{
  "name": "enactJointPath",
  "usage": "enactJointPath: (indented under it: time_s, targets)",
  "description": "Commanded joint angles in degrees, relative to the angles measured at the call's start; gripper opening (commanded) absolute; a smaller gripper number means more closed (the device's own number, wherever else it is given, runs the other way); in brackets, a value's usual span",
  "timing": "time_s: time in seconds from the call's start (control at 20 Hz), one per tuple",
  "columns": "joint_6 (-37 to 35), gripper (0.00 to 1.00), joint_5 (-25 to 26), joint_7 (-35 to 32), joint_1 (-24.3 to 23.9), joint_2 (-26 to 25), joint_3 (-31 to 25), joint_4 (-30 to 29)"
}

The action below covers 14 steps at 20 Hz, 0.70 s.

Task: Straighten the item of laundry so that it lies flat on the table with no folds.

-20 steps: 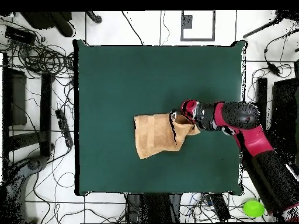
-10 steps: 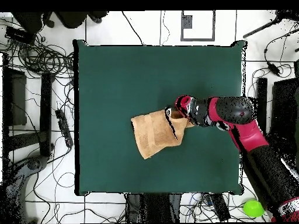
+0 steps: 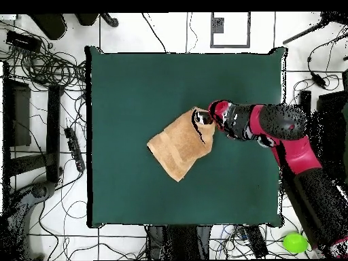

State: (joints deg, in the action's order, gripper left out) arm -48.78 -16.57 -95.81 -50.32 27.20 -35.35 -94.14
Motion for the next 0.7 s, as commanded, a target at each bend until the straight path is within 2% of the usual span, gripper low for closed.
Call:
enactJointPath:
  time_s: [0.05,0.4,0.7]
  targets:
    - [4.1,0.0,-5.9,-16.4,5.4,3.7,0.7,-6.0]
    - [8.5,0.0,-8.7,-15.7,6.7,4.8,0.3,-9.0]
    - [8.2,0.0,-8.3,-12.9,7.7,4.6,1.2,-8.3]
